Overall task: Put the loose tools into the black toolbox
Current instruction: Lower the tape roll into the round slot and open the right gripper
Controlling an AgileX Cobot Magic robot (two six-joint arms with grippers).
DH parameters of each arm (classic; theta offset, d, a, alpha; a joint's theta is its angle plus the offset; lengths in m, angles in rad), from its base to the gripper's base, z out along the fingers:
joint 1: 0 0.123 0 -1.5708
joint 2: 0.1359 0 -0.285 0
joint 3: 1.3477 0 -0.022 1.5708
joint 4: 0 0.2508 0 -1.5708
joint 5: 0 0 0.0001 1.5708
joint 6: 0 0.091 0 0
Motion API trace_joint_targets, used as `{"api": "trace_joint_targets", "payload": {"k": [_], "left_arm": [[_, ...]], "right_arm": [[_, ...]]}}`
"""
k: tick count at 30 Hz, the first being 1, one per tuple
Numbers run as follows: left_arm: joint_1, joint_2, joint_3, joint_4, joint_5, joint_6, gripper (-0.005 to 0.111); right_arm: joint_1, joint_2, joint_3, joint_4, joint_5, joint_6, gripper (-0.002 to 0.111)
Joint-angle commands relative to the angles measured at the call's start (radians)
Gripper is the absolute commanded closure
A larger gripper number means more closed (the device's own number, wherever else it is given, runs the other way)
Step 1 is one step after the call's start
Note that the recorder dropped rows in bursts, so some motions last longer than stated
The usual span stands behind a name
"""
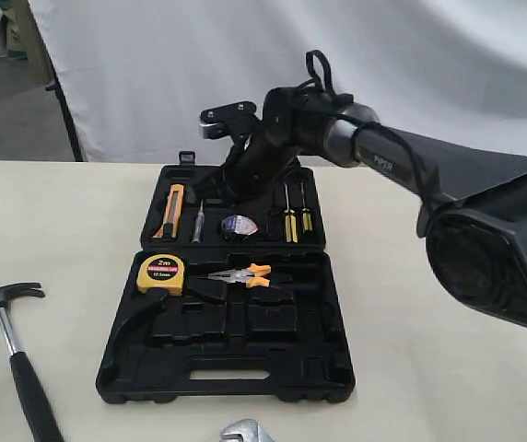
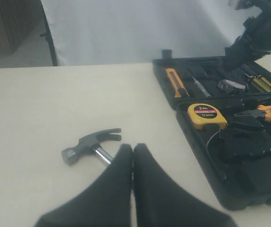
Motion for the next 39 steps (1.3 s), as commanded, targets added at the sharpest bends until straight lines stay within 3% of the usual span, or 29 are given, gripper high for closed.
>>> {"api": "trace_joint_targets", "payload": {"k": [1,17,39], "left_arm": [[-0.007,-0.001,0.003,-0.003,-0.003,-0.001,0.106],[-0.007,-0.001,0.003,-0.003,-0.003,-0.001,0.106],[-0.007,-0.001,0.003,-0.003,-0.003,-0.001,0.106]], "right_arm": [[0.004,0.061,0.001,-0.006,-0.008,-0.014,0.108],[-0.012,-0.029,0.001,-0.03,0.055,0.001,0.108],[-0.03,0.071,0.001,-0.03,0.116,0.001,0.108]]}}
